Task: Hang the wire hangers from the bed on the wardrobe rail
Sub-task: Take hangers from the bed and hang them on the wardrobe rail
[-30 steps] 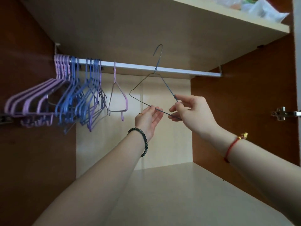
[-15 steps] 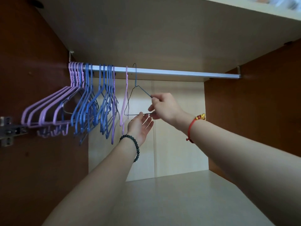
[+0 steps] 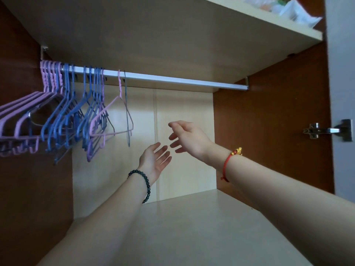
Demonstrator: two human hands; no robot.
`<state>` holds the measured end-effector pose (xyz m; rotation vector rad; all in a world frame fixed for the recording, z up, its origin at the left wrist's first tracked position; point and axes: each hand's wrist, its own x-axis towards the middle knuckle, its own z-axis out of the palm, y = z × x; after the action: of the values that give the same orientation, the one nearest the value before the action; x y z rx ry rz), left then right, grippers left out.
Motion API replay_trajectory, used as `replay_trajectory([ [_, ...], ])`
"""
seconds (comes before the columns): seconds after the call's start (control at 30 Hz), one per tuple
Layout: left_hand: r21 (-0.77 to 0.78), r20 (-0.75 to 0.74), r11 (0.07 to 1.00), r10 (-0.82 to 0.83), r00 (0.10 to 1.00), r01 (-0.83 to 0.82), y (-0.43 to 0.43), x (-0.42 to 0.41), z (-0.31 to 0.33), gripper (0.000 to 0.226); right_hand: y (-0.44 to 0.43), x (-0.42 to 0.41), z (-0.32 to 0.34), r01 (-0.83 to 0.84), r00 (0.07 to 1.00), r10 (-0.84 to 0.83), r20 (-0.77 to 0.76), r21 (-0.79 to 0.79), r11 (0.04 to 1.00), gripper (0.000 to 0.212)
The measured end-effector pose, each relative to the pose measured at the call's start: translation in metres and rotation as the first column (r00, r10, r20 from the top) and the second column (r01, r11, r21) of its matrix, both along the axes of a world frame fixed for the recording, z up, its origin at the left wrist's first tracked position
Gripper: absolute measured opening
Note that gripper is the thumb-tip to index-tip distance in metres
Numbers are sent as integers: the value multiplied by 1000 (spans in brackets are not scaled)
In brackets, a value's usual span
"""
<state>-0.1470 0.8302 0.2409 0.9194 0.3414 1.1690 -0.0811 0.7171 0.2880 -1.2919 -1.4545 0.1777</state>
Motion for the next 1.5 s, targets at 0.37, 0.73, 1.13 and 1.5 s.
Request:
replay_trajectory([
  [0.37, 267, -403, 892, -241, 883, 366, -139, 125, -13, 23, -165, 126, -46, 453, 890, -451, 62, -15, 891, 34],
  [0.73, 498, -620, 387, -466, 631, 776, -378, 228, -67, 19, -435, 185, -112, 824, 544, -822, -167, -79, 561, 30],
  [1.13, 521, -719, -124, -597, 356, 845, -628, 240, -171, 12, -692, 144, -208, 979, 86, -953, -291, -154, 135, 24],
  [1.5, 361, -720, -280, -690, 75, 889, -788, 213, -262, 15, -837, 83, -287, 959, -234, -918, -320, -233, -163, 21],
])
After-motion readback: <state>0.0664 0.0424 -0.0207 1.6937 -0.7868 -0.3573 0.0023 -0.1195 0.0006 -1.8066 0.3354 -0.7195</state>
